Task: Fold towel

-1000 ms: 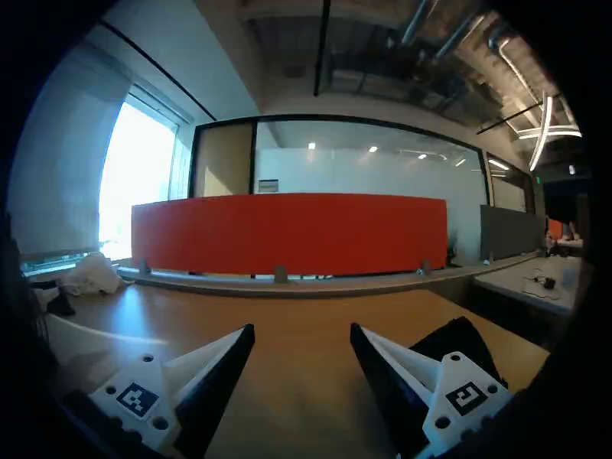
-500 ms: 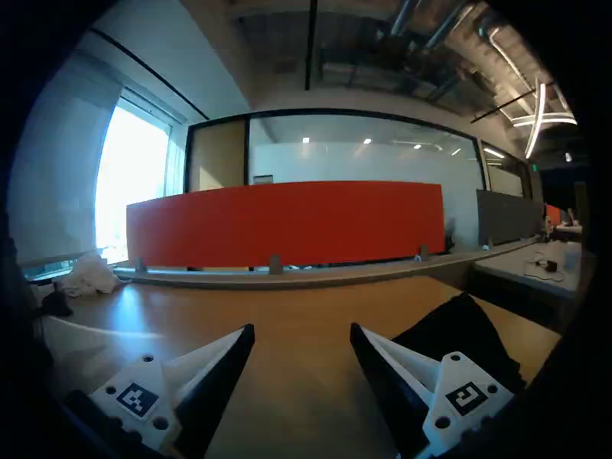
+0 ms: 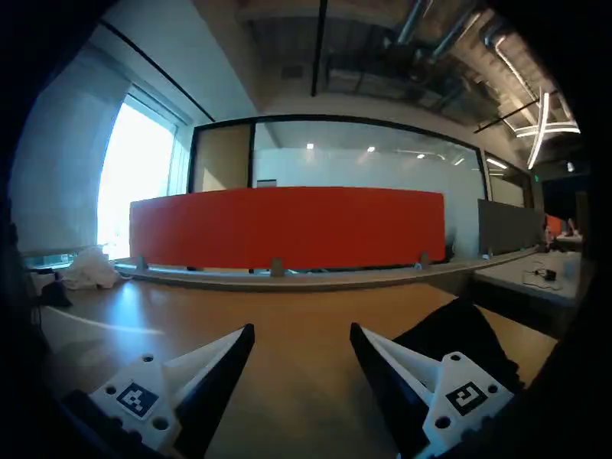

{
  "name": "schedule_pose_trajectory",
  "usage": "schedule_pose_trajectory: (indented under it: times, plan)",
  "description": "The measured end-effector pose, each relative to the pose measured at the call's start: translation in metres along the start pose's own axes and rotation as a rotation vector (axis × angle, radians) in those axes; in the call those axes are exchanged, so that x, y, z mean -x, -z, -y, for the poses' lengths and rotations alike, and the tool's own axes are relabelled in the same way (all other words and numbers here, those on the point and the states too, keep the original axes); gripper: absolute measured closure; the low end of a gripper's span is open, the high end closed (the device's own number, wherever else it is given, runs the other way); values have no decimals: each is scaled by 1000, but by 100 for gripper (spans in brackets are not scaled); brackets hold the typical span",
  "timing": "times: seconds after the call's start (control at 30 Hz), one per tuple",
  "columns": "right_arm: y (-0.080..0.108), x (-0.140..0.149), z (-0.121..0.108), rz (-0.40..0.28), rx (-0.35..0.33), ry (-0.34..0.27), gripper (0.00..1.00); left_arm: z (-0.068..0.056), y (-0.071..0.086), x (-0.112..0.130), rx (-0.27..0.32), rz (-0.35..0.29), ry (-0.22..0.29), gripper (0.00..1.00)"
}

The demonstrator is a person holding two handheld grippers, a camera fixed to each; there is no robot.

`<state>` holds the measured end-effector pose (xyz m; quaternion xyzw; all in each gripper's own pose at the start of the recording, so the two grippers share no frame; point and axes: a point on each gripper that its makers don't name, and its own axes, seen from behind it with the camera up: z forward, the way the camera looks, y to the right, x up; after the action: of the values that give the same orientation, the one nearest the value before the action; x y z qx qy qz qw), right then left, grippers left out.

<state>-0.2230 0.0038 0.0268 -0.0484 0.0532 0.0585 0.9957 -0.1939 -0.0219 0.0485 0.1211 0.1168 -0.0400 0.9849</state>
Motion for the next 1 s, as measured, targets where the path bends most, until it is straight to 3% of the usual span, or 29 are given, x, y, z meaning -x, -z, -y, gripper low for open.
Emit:
schedule_pose_trajectory:
  times: [1.0]
  plan:
    - [0, 5, -4, -4, 14, 13, 3, 1, -1, -1, 0, 0, -1, 15]
